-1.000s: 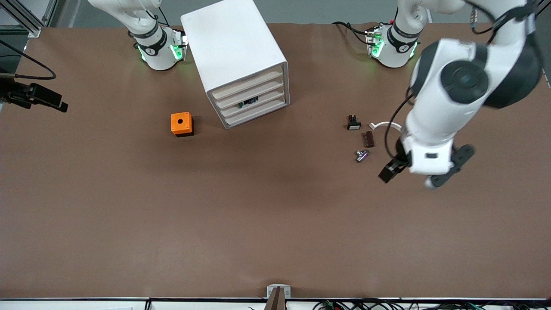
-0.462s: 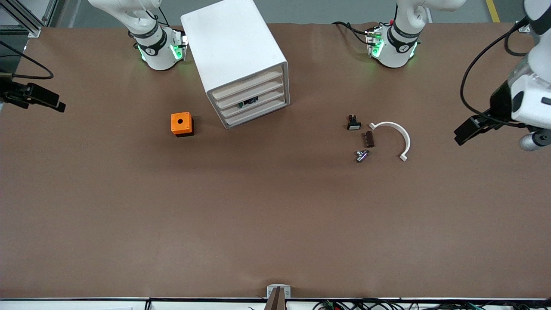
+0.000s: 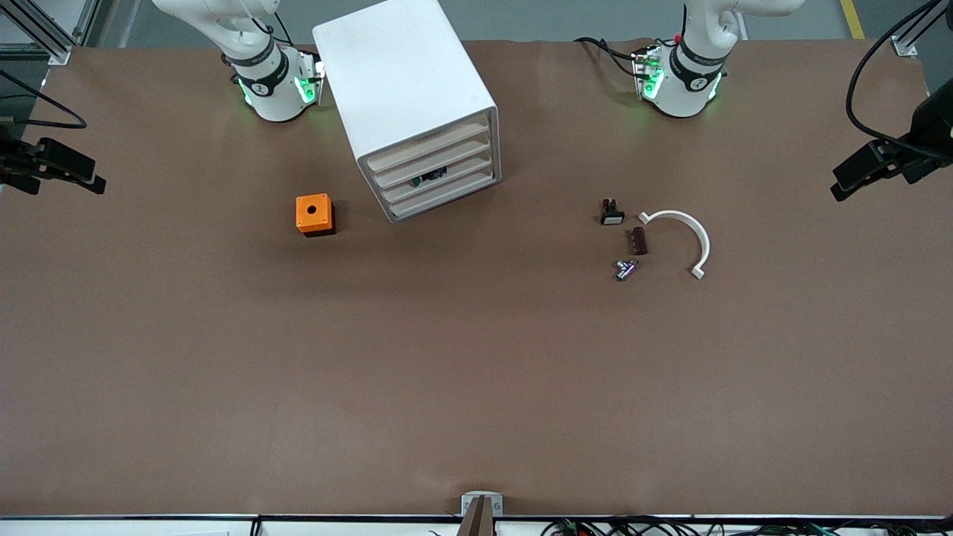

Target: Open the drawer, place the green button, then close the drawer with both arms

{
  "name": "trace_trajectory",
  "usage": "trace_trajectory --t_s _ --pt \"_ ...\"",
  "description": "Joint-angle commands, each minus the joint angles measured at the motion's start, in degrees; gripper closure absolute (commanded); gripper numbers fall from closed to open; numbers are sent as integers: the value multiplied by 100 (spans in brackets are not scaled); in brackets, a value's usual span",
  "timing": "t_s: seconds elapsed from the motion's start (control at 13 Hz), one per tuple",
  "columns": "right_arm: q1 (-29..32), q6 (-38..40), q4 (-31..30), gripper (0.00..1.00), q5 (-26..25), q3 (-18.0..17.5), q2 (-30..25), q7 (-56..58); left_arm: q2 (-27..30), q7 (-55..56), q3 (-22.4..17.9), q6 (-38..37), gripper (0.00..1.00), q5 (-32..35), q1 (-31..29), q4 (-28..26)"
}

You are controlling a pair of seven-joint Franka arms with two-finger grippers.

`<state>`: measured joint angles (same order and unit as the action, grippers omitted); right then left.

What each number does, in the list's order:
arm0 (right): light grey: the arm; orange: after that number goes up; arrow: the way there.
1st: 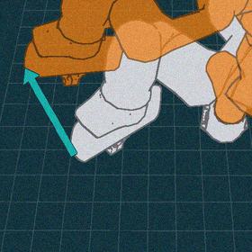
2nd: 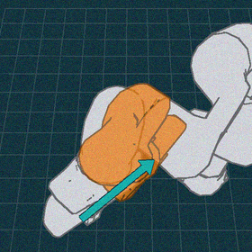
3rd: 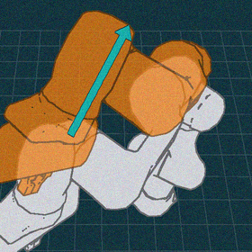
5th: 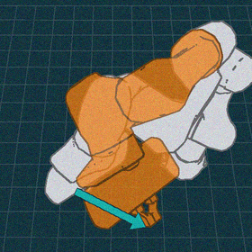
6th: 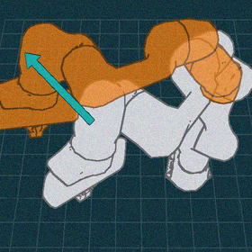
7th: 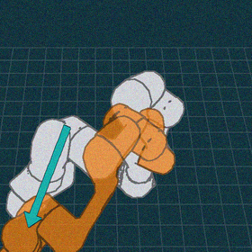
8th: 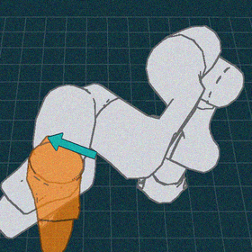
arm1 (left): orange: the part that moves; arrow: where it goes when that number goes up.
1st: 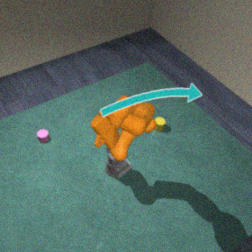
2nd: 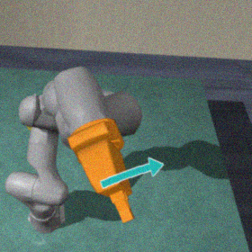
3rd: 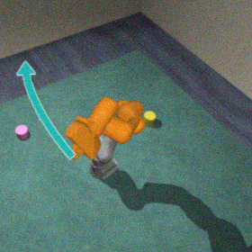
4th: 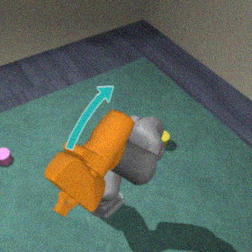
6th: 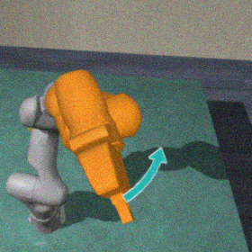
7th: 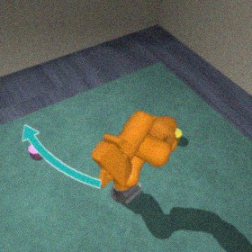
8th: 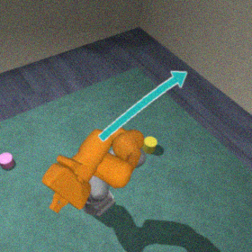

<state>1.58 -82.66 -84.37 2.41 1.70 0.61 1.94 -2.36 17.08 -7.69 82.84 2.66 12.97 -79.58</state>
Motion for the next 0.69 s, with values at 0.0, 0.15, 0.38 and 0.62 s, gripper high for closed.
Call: trace_trajectory --t_s 0.0,0.15,0.38,0.62 --pt "53 -661 -1069 0 -101 -55 -849 114 271 -56 364 57 0 59 -347 -400" --pt "35 -594 -1038 0 -109 -64 -843 166 368 -56 741 153 0 -81 -724 -523" --pt "61 -129 -730 0 -153 -56 -808 184 526 -73 857 189 0 -82 -840 -673" --pt "61 233 -520 0 -145 -55 -808 132 535 -109 857 110 0 -90 -840 -655"
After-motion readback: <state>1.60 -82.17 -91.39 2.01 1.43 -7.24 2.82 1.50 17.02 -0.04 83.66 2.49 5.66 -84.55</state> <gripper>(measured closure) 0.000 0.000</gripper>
